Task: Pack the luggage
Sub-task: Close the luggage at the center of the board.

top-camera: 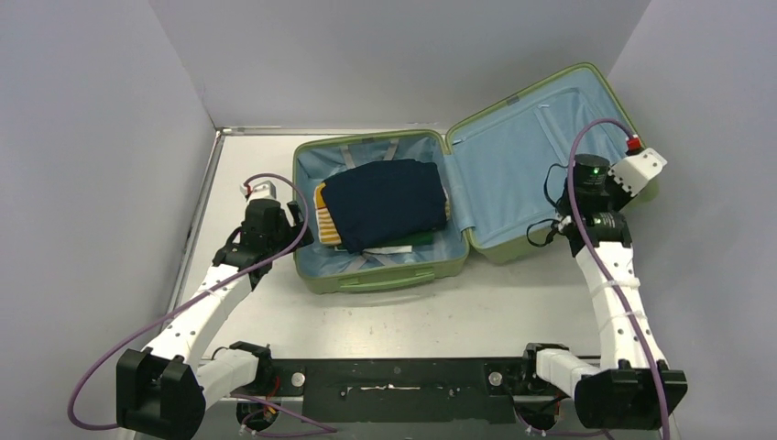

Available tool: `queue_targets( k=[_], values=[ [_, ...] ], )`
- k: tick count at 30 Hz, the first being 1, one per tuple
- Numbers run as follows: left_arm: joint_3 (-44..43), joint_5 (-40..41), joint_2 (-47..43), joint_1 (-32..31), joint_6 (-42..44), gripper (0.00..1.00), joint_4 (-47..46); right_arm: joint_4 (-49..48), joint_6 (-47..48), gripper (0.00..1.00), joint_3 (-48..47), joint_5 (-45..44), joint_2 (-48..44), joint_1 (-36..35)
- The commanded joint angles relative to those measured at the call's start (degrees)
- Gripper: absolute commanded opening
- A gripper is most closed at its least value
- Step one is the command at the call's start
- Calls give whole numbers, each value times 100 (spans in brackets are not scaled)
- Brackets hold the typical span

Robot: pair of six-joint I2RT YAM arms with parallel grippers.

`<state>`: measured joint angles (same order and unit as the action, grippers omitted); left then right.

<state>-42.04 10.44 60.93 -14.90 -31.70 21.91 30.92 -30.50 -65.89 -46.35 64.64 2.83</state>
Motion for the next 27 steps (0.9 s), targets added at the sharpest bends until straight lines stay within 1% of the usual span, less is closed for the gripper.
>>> queue_targets(
  k=[1,5,7,10,15,20,27],
  values=[
    [-216,-423,70,26,-259,78,-406,-994,582,0,189,69,-759,-718],
    [-524,-1032,147,-103,-728,78,-557,-1189,979,0,413,-164,-1197,-1156],
    [-746,-1171,160,-330,-882,78,-668,-1271,1195,0,478,-272,-1355,-1316],
    [-1240,-1126,247,-679,-1034,78,-775,-1518,1508,0,559,-301,-1562,-1477],
    [-2085,-1116,680,-1207,-1321,78,-947,-2095,2100,0,730,-66,-1872,-1713],
    [-2850,-1267,1153,-1536,-1549,79,-1130,-2620,2630,0,815,363,-2088,-1941],
    [-3707,-1670,1776,-1865,-1951,81,-1633,-2714,2998,0,542,890,-2045,-2253]
  ],
)
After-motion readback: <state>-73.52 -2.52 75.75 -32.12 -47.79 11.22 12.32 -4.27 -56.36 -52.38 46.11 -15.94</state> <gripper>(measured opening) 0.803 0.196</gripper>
